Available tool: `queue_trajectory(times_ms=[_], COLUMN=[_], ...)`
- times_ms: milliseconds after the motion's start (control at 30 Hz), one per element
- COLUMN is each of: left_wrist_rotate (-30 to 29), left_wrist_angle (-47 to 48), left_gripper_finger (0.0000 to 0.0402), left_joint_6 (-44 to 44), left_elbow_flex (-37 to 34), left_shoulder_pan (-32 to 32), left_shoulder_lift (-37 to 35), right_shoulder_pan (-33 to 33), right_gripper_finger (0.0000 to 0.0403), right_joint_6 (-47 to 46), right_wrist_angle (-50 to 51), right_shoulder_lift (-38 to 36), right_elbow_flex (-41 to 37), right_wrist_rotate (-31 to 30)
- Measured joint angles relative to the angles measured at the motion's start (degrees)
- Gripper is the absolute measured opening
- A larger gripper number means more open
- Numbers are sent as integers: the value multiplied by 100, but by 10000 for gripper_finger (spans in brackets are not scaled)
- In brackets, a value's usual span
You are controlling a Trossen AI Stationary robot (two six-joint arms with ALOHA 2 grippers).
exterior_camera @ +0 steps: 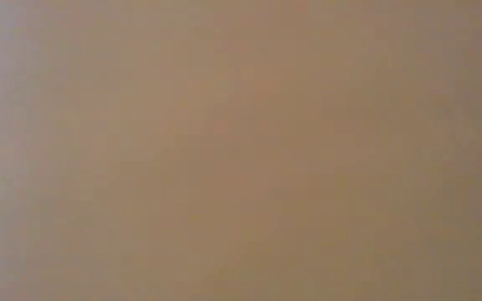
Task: Pick & Place USB Port
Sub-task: Put the blue USB cable into the gray bin
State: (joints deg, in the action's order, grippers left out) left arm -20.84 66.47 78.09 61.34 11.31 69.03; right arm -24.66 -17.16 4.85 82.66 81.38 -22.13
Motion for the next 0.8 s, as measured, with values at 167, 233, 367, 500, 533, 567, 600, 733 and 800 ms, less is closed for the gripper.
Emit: queue_trajectory(times_ms=[167, 233, 367, 500, 533, 567, 600, 733, 800], left_wrist_rotate=[574, 647, 843, 1366, 1450, 1529, 1554, 1421, 1304], left_wrist_angle=[404, 323, -23, -658, -870, -1084, -1265, -1423, -1409], left_gripper_finger=[152, 152, 152, 152, 152, 152, 152, 152, 152], left_joint_6=[-249, -349, -383, -288, -268, -240, -195, -117, -105], left_elbow_flex=[-403, -593, -1114, -1714, -1871, -2011, -2135, -2400, -2495], left_shoulder_pan=[-384, -430, -433, -413, -383, -357, -323, -255, -255], left_shoulder_lift=[25, 23, 25, 27, 27, 29, 29, 28, 27], right_shoulder_pan=[336, 464, 703, 903, 933, 950, 962, 959, 945], right_gripper_finger=[214, 213, 214, 214, 213, 213, 212, 212, 211], right_joint_6=[20, 2, 78, 93, 93, 93, 88, -27, -73], right_wrist_angle=[467, 528, 532, 535, 534, 535, 537, 536, 549], right_shoulder_lift=[-62, -60, -60, -58, -58, -58, -58, -58, -58], right_elbow_flex=[-2, -2, -2, -2, -2, -2, -2, -2, -2], right_wrist_rotate=[-355, -338, -336, -334, -332, -330, -328, -309, -285])
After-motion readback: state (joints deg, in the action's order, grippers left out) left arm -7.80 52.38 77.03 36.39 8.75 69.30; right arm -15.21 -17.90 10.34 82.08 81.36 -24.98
